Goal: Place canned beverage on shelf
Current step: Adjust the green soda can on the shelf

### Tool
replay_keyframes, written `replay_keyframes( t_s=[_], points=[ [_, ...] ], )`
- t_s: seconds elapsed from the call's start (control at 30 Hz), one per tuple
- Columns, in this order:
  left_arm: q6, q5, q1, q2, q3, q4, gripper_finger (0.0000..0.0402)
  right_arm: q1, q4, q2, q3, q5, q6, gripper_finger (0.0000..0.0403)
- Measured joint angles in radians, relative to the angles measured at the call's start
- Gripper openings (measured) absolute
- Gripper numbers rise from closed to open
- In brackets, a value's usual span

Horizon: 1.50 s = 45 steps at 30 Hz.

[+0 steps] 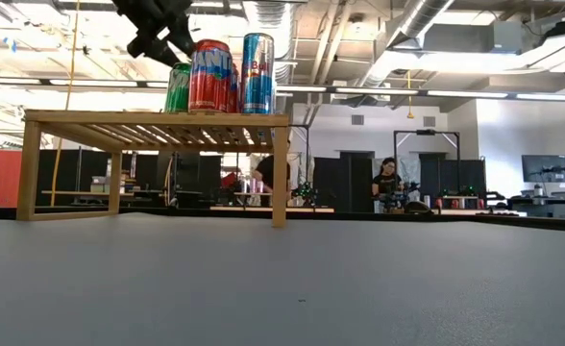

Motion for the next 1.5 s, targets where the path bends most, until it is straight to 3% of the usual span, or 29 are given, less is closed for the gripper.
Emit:
replay_keyframes(
  t_s=[1.5],
  points=[
    [0.111, 0.000, -0.001, 0.028, 0.001, -0.063, 0.0284, 0.003, 0.000, 0.000, 0.000, -0.002, 0.000, 0.0329]
  ],
)
